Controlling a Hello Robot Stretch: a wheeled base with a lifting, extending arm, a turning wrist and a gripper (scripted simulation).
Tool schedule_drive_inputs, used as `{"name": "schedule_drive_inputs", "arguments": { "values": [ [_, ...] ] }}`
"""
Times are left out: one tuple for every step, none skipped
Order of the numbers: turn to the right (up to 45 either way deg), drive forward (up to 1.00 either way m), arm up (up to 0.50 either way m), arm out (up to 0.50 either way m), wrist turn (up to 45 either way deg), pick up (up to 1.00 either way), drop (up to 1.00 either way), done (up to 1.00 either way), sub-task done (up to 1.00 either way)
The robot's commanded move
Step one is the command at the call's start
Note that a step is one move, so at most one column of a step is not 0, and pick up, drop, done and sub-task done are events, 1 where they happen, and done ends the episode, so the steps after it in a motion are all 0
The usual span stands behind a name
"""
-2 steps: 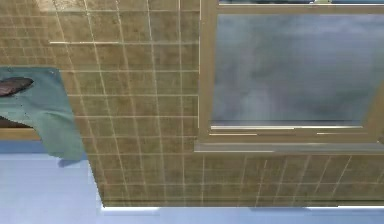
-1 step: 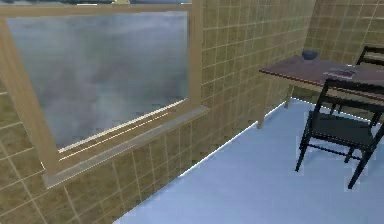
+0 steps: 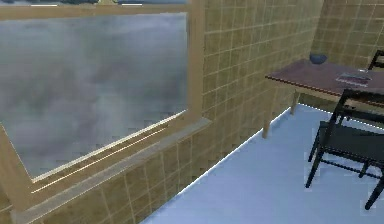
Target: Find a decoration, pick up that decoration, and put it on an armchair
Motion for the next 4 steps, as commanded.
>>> {"name": "schedule_drive_inputs", "arguments": {
  "values": [
    [-45.0,0.0,0.0,0.0,0.0,0.0,0.0,0.0,0.0],
    [-24.0,0.0,0.0,0.0,0.0,0.0,0.0,0.0,0.0],
    [0.0,0.3,0.0,0.0,0.0,0.0,0.0,0.0,0.0],
    [-45.0,0.0,0.0,0.0,0.0,0.0,0.0,0.0,0.0]
  ]
}}
